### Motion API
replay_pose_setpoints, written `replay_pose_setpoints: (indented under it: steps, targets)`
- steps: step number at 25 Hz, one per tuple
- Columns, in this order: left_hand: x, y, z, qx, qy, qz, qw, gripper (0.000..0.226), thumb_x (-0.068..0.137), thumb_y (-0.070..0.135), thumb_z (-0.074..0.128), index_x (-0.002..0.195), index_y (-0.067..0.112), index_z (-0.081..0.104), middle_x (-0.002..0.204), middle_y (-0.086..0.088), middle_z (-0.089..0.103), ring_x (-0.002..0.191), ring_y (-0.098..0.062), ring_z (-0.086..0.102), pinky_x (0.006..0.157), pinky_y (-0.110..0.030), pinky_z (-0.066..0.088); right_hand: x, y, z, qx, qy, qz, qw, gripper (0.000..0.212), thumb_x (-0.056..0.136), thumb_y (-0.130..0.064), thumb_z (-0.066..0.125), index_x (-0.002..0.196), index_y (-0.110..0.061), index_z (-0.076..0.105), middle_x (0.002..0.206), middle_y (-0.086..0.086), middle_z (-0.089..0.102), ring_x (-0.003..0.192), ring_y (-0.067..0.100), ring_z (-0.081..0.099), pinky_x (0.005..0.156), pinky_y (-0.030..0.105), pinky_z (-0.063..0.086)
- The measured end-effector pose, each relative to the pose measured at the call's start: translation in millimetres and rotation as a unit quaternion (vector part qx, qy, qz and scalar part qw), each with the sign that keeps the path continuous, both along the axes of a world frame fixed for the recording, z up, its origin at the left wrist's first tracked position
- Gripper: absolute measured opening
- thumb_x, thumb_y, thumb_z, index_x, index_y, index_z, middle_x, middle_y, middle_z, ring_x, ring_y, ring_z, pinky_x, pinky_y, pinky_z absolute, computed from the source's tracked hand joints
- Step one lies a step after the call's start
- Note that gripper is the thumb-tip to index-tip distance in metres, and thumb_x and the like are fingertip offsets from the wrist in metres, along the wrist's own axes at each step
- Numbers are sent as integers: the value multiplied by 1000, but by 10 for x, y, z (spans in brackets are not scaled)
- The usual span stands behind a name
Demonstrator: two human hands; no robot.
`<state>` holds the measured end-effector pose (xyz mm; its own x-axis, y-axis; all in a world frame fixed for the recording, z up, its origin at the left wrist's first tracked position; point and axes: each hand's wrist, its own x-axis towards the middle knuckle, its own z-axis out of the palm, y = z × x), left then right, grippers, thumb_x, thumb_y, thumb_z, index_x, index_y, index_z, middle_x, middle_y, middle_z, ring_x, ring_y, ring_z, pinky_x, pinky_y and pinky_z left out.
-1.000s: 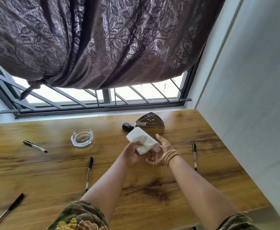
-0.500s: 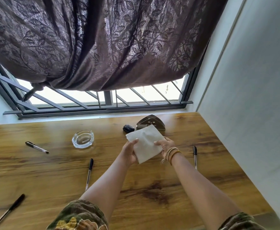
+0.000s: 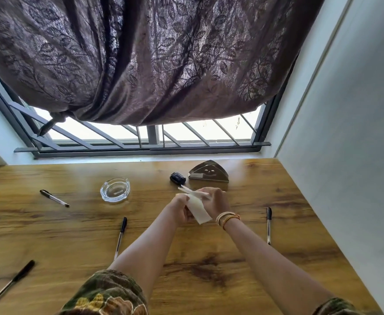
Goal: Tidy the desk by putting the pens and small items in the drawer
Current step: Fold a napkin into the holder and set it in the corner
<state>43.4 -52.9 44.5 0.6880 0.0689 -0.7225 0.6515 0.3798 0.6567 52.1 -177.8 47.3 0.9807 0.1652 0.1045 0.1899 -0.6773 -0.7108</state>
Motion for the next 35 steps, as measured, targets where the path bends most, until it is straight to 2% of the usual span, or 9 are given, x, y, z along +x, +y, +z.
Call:
replay_pose_setpoints:
  steps: [9,11,13,16,20,23,26,30,35]
  targets:
    - [176,-16,148,-53,23,78,995,32,99,8,24,99,-5,53,87,-18,61,77,-30,61,50,-36,59,114,-178,1,17,84,122,989,29,86,-36,61,110,-24,70,95,-3,73,84,14,67,68,21,50]
    - [198,-52,184,-55,22,87,994,32,99,5,23,102,-9,52,92,-21,60,84,-33,61,72,-38,58,165,-271,-9,20,107,173,979,47,78,-45,69,118,-23,65,100,-5,71,90,12,66,74,21,51]
    - [221,-92,194,-68,21,94,993,34,97,2,22,105,-10,53,94,-24,61,85,-38,60,81,-47,54,199,-348,-19,3,84,214,973,49,72,-37,73,118,-24,64,101,-6,72,91,10,67,77,22,54]
    - [243,-152,195,-100,21,102,990,34,97,4,25,101,-12,55,97,-25,62,87,-39,62,60,-54,57,267,-439,-1,-7,55,197,979,31,77,-27,70,108,-26,70,93,-5,75,86,10,68,75,27,55]
    - [260,-176,157,-6,46,48,998,41,95,24,33,110,-2,62,114,-21,65,101,-36,63,86,-46,56,456,-595,11,11,44,169,985,32,77,-5,60,105,-14,73,93,6,74,82,14,63,63,20,47]
    - [196,-170,155,89,29,19,995,29,95,23,45,114,4,55,124,-17,53,108,-34,55,89,-44,51,616,-708,84,95,70,99,988,39,75,12,50,104,-4,72,89,9,67,82,18,57,64,23,44]
    - [172,-177,180,74,-33,-20,997,41,85,22,68,122,12,54,126,-7,43,128,-34,41,95,-47,41,771,-808,202,197,161,59,965,34,79,12,50,95,-10,71,78,7,59,74,21,51,57,25,39]
    - [320,-218,315,73,-113,-49,990,46,79,24,77,119,16,56,120,-7,59,106,-24,57,93,-44,38,994,-929,278,261,229,55,936,36,78,13,50,83,-17,70,80,13,58,81,30,51,67,36,40]
    - [707,-172,349,205,-219,39,953,24,75,11,80,93,7,66,90,-10,66,85,-23,59,70,-29,48,1235,-924,447,198,123,53,971,24,79,7,60,91,-12,69,76,5,62,68,15,55,56,21,45]
